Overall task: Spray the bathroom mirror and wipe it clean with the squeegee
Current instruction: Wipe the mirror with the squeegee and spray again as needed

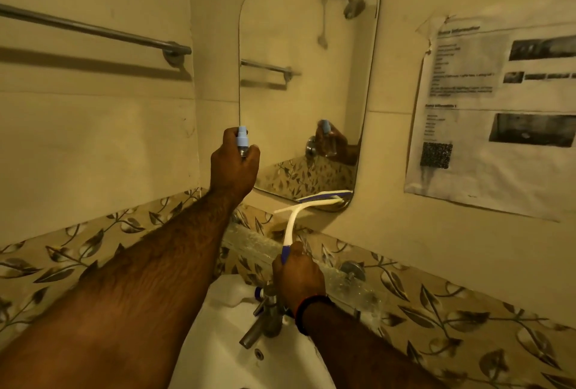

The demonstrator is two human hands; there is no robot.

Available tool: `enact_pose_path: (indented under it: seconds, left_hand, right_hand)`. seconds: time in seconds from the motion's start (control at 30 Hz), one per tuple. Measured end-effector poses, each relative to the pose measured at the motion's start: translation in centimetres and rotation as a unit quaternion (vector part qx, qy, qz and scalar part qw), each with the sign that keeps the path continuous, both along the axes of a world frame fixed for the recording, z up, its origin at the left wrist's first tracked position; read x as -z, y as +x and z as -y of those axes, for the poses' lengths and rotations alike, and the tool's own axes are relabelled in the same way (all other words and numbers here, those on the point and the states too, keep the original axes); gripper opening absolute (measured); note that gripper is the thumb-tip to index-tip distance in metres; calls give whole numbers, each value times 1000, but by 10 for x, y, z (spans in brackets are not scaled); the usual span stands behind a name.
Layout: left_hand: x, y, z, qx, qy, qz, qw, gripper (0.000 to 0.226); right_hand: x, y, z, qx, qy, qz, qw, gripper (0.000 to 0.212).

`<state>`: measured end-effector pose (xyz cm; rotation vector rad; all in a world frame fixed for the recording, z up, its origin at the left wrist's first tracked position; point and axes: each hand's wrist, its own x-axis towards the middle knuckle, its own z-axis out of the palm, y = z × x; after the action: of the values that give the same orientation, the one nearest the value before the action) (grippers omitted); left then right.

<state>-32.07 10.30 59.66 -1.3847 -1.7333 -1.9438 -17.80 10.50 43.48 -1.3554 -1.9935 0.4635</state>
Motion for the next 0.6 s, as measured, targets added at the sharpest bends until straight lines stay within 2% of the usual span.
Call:
enact_pose_path:
  seconds: [0.2, 0.3, 0.6]
  left_hand:
    - [-35, -9, 6, -1, 27, -10, 1000, 38]
    - [-55, -18, 9, 3, 35, -15, 999, 39]
    - [-96, -57, -1, -16, 65, -27, 997, 36]
  right_hand:
    - [-65, -23, -19, -43, 94, 8, 995, 34]
    - [-113, -40, -32, -66, 135, -28, 988, 31]
    - [-257, -95, -71, -57, 279, -67, 956, 30]
